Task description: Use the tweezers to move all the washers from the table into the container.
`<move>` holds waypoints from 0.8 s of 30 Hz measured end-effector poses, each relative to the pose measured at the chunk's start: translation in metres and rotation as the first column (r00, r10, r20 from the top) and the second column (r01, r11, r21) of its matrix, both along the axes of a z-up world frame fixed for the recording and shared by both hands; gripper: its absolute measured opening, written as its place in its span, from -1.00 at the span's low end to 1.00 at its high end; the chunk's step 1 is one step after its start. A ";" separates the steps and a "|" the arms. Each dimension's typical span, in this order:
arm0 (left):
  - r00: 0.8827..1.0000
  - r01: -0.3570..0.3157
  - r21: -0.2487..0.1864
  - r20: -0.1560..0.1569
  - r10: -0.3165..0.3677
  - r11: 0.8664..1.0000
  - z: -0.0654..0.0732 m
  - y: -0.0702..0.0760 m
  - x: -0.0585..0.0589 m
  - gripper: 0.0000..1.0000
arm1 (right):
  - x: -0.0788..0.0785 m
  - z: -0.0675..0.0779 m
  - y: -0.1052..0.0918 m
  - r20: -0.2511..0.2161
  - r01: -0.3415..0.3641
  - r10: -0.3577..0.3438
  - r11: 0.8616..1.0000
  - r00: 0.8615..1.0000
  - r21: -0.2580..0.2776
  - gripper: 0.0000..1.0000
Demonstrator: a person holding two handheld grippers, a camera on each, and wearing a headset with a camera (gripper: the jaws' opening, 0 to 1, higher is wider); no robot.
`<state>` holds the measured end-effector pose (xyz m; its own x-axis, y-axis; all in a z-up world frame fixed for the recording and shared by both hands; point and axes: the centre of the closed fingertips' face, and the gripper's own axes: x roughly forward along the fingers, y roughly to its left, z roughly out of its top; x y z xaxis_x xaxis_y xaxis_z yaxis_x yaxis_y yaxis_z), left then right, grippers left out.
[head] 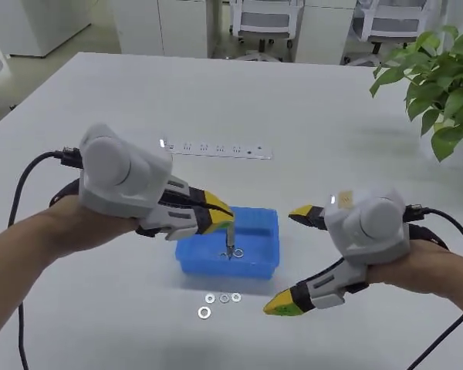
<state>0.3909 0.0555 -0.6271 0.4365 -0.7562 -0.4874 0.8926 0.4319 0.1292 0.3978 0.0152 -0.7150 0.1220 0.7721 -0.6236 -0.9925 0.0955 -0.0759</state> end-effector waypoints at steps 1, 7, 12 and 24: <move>1.000 0.002 -0.001 0.001 -0.002 1.000 0.000 -0.001 -0.001 -0.90 | -0.001 0.000 0.000 0.000 -0.002 0.002 1.000 1.000 0.002 1.00; 1.000 0.016 -0.004 -0.011 -0.016 1.000 -0.006 -0.006 -0.007 -0.90 | -0.009 -0.005 0.001 -0.006 -0.020 0.020 1.000 1.000 0.007 0.98; 1.000 0.023 -0.008 -0.015 -0.023 1.000 -0.010 -0.008 -0.012 -0.90 | -0.013 -0.007 0.002 -0.008 -0.031 0.031 1.000 0.999 0.005 0.96; 0.998 0.051 -0.015 -0.027 -0.051 0.999 -0.027 -0.014 -0.019 -0.90 | -0.024 -0.012 0.006 -0.010 -0.081 0.081 0.997 0.997 0.009 0.77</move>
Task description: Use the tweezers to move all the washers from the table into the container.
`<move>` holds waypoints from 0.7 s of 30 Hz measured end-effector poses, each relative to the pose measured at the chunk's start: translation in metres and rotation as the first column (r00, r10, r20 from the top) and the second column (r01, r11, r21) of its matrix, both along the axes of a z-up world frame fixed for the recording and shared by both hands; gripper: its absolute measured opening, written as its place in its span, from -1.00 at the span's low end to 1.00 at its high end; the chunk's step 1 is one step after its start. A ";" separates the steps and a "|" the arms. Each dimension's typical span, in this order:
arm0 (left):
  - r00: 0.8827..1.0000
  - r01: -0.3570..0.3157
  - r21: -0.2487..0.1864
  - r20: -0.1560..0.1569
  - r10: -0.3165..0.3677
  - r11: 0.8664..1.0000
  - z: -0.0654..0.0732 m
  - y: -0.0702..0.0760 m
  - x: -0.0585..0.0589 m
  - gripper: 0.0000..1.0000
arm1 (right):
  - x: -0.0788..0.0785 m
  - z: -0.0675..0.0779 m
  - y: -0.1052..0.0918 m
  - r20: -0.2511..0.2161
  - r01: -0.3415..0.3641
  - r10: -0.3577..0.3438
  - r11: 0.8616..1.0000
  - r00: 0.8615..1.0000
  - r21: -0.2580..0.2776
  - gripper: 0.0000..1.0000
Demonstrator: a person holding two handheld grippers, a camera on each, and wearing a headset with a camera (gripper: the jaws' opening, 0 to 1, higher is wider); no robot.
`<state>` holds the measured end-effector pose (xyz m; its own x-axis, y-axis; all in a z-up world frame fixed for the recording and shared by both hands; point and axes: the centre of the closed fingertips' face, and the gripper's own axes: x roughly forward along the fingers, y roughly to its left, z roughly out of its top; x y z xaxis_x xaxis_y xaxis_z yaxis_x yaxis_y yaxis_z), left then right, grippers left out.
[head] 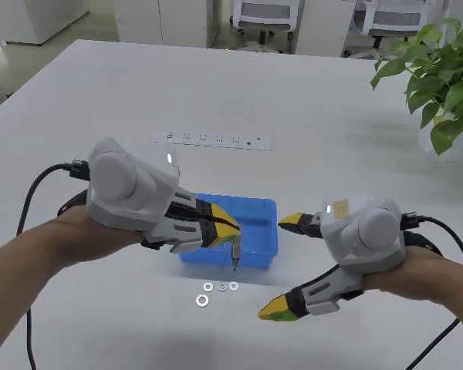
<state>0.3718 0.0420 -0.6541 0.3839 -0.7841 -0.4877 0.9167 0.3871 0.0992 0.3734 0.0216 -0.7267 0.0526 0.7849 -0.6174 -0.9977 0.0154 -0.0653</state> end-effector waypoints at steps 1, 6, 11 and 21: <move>1.000 0.001 -0.001 -0.002 -0.001 1.000 -0.001 0.000 -0.001 -0.90 | -0.002 0.000 0.001 -0.004 -0.006 0.006 1.000 1.000 0.004 0.73; 1.000 0.012 0.001 -0.012 -0.012 1.000 -0.006 -0.002 -0.004 -0.90 | -0.005 -0.003 0.004 0.001 -0.030 0.030 1.000 1.000 0.002 0.60; 1.000 0.021 -0.001 -0.015 -0.021 1.000 -0.009 -0.002 -0.005 -0.90 | -0.007 -0.007 0.006 0.016 -0.057 0.057 0.998 0.998 -0.014 0.45; 0.999 0.029 0.002 -0.032 -0.029 1.000 -0.021 -0.002 -0.003 -0.90 | -0.011 -0.013 0.014 0.001 -0.074 0.074 0.997 0.997 -0.009 0.25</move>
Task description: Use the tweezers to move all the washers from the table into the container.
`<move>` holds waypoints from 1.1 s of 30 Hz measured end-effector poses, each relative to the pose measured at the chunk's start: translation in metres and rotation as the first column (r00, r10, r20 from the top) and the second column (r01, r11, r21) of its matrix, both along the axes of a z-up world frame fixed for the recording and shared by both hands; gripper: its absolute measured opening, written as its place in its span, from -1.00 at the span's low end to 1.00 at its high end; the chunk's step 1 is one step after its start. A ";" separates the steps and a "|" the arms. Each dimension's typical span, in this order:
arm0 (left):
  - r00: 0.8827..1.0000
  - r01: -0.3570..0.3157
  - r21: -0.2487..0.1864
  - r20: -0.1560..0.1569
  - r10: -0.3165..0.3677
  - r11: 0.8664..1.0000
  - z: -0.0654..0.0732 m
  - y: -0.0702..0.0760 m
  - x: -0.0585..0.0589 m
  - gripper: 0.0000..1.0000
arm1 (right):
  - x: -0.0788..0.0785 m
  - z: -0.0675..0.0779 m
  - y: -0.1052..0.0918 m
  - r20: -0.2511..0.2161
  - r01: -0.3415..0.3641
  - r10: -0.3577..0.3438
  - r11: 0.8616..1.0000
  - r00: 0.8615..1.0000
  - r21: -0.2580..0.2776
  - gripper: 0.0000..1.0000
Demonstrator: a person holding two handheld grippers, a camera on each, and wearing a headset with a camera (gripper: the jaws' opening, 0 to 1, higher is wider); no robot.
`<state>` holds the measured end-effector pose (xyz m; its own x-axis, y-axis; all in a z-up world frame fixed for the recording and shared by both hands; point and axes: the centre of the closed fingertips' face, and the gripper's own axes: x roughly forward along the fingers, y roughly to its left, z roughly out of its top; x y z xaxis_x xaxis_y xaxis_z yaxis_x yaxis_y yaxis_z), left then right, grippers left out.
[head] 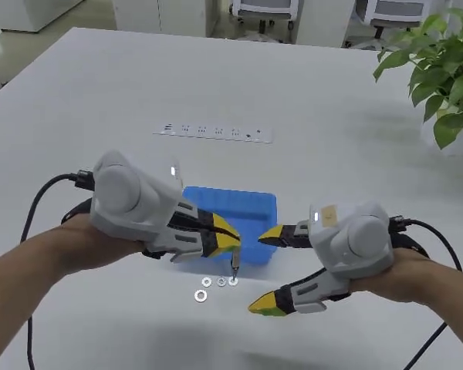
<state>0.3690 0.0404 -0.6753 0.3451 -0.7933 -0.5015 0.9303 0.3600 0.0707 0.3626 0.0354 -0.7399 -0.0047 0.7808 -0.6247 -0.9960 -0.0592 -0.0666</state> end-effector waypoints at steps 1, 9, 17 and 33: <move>1.000 0.000 0.000 -0.002 0.000 1.000 -0.001 0.000 0.000 -0.90 | 0.000 -0.001 0.000 0.000 -0.002 0.002 1.000 1.000 0.000 0.23; 1.000 0.008 -0.001 -0.012 -0.008 1.000 -0.008 -0.001 0.002 -0.90 | -0.001 -0.006 0.003 -0.001 -0.024 0.024 1.000 1.000 -0.010 0.03; 1.000 0.014 0.000 -0.021 -0.014 1.000 -0.014 0.000 0.005 -0.90 | -0.001 -0.011 0.005 -0.009 -0.025 0.025 1.000 1.000 -0.017 -0.06; 1.000 0.020 -0.011 -0.024 -0.020 1.000 -0.020 0.000 0.006 -0.90 | -0.002 -0.016 0.007 -0.020 -0.032 0.031 0.999 0.999 -0.025 -0.12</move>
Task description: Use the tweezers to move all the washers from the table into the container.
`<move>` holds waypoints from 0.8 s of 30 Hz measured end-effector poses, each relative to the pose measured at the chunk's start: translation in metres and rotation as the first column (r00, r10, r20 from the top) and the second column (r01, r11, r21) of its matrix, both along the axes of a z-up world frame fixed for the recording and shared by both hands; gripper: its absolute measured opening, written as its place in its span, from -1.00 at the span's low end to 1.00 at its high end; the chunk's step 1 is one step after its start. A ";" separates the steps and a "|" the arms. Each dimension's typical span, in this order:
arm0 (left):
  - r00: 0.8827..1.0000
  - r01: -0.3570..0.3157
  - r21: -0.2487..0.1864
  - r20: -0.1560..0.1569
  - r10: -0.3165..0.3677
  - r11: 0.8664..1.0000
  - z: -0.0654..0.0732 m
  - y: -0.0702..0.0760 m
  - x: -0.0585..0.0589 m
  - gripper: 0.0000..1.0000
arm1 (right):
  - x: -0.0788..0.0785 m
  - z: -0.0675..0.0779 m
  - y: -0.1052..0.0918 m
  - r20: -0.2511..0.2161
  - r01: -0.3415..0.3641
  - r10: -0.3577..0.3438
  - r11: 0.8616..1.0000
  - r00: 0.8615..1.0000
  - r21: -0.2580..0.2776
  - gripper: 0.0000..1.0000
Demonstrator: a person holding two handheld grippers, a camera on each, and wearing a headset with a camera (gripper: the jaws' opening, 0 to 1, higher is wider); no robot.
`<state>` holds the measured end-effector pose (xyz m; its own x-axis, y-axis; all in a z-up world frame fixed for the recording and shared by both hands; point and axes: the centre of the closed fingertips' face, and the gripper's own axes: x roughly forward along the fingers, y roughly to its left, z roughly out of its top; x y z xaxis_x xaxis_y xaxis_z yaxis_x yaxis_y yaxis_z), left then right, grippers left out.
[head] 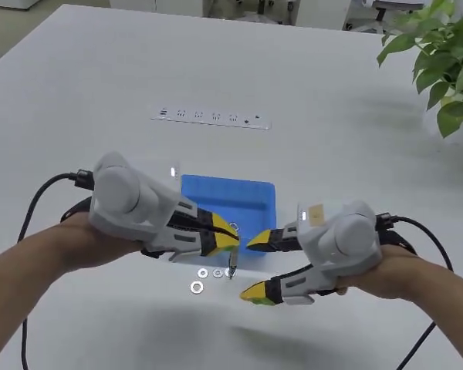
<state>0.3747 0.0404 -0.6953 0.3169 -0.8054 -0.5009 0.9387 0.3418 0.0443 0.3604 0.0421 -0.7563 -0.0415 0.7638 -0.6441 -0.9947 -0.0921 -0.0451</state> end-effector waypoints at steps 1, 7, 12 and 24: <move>1.000 0.005 0.002 0.002 -0.005 1.000 0.000 0.000 0.000 -0.90 | 0.000 -0.001 0.001 0.000 -0.001 0.001 1.000 1.000 0.000 -0.14; 1.000 0.017 0.008 0.004 -0.017 1.000 0.000 0.000 -0.002 -0.90 | 0.003 -0.003 0.007 0.015 -0.033 0.033 0.999 0.999 -0.009 -0.30; 1.000 0.024 0.008 0.002 -0.024 1.000 0.001 0.000 -0.003 -0.90 | 0.005 -0.006 0.012 0.033 -0.082 0.083 0.996 0.996 -0.028 -0.40; 0.999 0.045 0.022 0.000 -0.045 0.999 0.003 -0.001 -0.005 -0.90 | 0.009 -0.007 0.027 0.030 -0.135 0.136 0.990 0.990 -0.039 -0.72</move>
<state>0.3692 0.0395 -0.6927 0.2806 -0.8075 -0.5188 0.9532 0.2979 0.0519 0.3697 0.0687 -0.7636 -0.1219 0.7282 -0.6744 -0.9710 -0.2283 -0.0710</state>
